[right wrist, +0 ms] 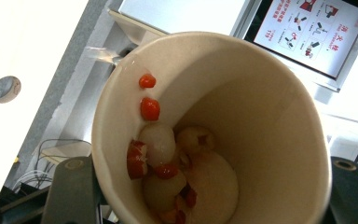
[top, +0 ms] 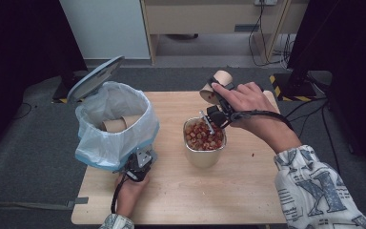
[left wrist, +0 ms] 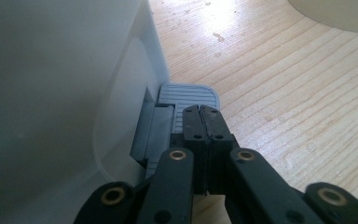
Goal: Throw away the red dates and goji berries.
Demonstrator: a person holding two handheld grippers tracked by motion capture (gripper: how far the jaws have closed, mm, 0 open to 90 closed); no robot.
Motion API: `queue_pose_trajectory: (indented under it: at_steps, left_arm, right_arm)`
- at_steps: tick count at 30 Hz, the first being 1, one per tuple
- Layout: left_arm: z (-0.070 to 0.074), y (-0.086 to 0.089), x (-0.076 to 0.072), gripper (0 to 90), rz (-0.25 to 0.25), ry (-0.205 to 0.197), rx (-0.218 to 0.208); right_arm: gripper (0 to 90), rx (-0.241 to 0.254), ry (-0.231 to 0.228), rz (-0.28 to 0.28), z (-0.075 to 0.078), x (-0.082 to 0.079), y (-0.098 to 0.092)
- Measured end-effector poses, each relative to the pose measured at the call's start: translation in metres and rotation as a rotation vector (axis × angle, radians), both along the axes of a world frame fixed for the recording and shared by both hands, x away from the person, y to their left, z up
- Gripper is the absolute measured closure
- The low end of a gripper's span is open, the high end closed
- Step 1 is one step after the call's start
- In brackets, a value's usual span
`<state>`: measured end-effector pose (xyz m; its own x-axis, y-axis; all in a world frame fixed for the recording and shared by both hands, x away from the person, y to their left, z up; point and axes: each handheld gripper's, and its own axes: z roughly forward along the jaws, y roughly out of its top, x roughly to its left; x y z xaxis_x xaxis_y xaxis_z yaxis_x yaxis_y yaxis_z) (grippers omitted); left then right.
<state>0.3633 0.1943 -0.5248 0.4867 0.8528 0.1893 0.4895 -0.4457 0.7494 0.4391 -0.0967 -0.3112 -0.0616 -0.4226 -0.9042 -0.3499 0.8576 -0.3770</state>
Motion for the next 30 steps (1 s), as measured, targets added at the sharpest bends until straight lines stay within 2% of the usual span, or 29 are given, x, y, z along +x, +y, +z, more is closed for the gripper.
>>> queue_pose_trajectory:
  at_steps: [3,9,11,12,14,15,16,18,22,24,26,30]
  left_arm:
    - [0.000,0.000,0.000,89.0,-0.001,0.001,-0.001]
    - [0.000,0.000,0.000,89.0,0.001,0.000,0.000]
    - [0.000,0.000,0.000,89.0,0.001,0.000,0.001]
    - [0.000,0.000,0.000,89.0,0.001,-0.001,0.002]
    - [0.000,0.000,0.000,89.0,0.000,0.000,0.002]
    - [0.000,0.000,0.000,89.0,0.000,0.000,0.002]
    - [0.000,0.000,0.000,89.0,0.000,0.000,0.001]
    - [0.000,0.000,0.000,89.0,0.000,0.001,0.000]
    - [0.000,0.000,0.000,89.0,-0.001,0.001,0.000]
    - [0.000,0.000,0.000,89.0,0.000,-0.001,0.001]
    - [0.000,0.000,0.000,89.0,0.000,-0.002,0.003]
    - [0.000,0.000,0.000,89.0,0.000,0.000,0.001]
  right_arm:
    - [35.2,-0.008,-0.005,0.007,0.003,-0.001,0.000]
    - [35.2,0.042,-0.029,0.001,0.020,-0.003,-0.003]
    - [35.2,0.063,-0.033,-0.002,0.021,-0.003,-0.003]
    - [35.2,0.037,-0.040,-0.009,0.014,-0.002,-0.001]
    - [35.3,-0.112,0.019,0.012,-0.013,-0.003,0.006]
    - [35.3,-0.182,0.017,0.029,-0.023,-0.002,0.007]
    - [35.3,-0.167,0.014,0.016,-0.027,0.000,0.006]
    - [35.2,-0.121,-0.007,-0.003,-0.021,0.002,0.003]
    - [35.2,-0.167,-0.019,-0.005,-0.018,0.003,-0.001]
    - [35.2,-0.143,-0.020,-0.008,-0.013,0.003,-0.003]
    - [35.2,-0.097,-0.031,-0.020,-0.006,0.002,-0.005]
    - [35.2,-0.065,-0.051,-0.023,0.002,0.000,-0.008]
